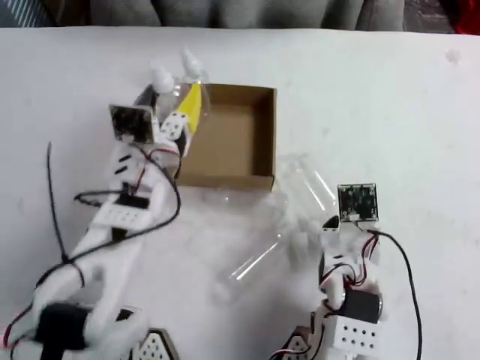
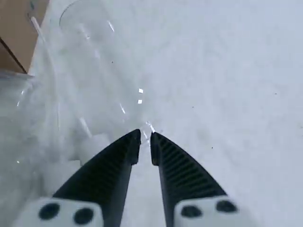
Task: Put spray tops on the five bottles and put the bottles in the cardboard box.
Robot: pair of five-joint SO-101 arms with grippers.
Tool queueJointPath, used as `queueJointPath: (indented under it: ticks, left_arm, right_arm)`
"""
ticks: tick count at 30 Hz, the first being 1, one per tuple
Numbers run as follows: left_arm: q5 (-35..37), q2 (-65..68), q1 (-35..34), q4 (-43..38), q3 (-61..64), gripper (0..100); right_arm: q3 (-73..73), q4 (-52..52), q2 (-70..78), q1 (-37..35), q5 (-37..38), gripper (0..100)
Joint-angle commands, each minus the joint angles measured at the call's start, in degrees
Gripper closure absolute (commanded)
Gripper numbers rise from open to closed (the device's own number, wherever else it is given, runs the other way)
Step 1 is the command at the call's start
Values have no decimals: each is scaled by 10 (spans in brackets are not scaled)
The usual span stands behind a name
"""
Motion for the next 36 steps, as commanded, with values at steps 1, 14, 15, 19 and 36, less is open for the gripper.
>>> queueJointPath:
  ticks: [1,14,15,19,36]
  left_arm:
    - [-7,73,3,-20,-84,980]
    - [-7,238,-3,-20,-179,980]
    - [-7,247,-6,-20,-185,980]
    - [-7,283,-13,-21,-208,980]
    - [-7,399,-16,-91,-265,980]
  right_arm:
    - [5,2,6,-5,8,981]
    - [5,0,9,-5,9,981]
    - [5,0,9,-5,9,981]
    - [5,0,9,-5,9,981]
    - [5,2,9,-4,9,981]
